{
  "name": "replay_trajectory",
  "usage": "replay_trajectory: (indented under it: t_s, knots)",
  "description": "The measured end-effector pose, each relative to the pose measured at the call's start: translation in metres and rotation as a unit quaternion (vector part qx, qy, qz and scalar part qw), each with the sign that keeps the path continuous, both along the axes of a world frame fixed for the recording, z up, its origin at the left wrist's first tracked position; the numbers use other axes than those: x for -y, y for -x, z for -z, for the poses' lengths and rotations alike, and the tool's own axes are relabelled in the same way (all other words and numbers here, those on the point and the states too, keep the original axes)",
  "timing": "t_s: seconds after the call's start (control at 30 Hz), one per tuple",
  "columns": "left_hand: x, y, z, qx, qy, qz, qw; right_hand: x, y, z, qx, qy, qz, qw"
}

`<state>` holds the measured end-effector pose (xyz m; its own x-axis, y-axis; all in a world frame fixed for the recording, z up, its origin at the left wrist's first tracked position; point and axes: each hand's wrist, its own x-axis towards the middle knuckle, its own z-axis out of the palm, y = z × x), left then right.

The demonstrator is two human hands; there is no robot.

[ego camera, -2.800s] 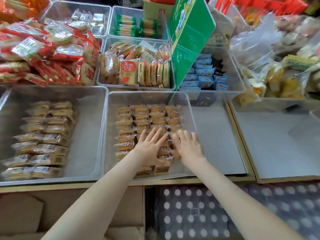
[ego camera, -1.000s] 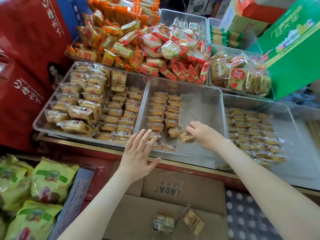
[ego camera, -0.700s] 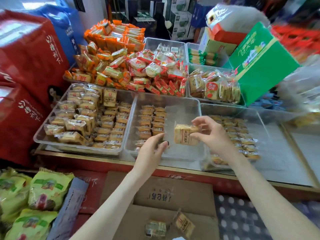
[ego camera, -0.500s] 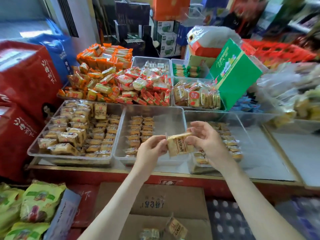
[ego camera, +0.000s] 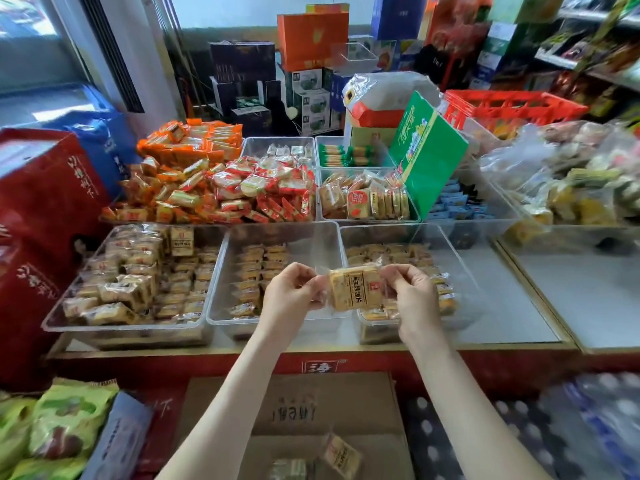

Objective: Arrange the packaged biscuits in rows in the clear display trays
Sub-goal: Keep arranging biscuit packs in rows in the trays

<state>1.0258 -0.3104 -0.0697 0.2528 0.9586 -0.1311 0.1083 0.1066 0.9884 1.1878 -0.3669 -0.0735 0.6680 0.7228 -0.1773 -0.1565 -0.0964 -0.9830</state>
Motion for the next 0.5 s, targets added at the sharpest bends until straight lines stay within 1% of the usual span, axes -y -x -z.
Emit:
replay_trajectory:
  t_s: [0.1, 0.23, 0.33, 0.37, 0.43, 0.5]
  knots:
    - [-0.001, -0.001, -0.002, -0.017, -0.010, -0.005, 1.000, 0.003, -0.006, 0.000, 0.027, 0.003, -0.011, 1.000]
    - [-0.003, -0.002, -0.003, -0.011, 0.007, -0.009, 1.000, 0.004, -0.007, -0.002, 0.016, -0.006, -0.022, 1.000]
    - [-0.003, -0.008, -0.002, -0.031, 0.005, -0.018, 0.999, 0.002, -0.007, 0.000, 0.007, -0.007, -0.010, 1.000]
    - [-0.001, -0.011, -0.003, -0.039, 0.001, -0.027, 0.999, 0.001, -0.006, -0.001, 0.016, -0.006, 0.001, 1.000]
    - [0.007, -0.017, -0.004, -0.043, -0.009, -0.034, 0.998, 0.002, -0.003, -0.004, 0.072, -0.003, 0.029, 0.997]
    - [0.018, -0.024, -0.005, -0.016, -0.002, -0.002, 1.000, 0.007, 0.005, -0.009, 0.148, -0.011, 0.033, 0.988]
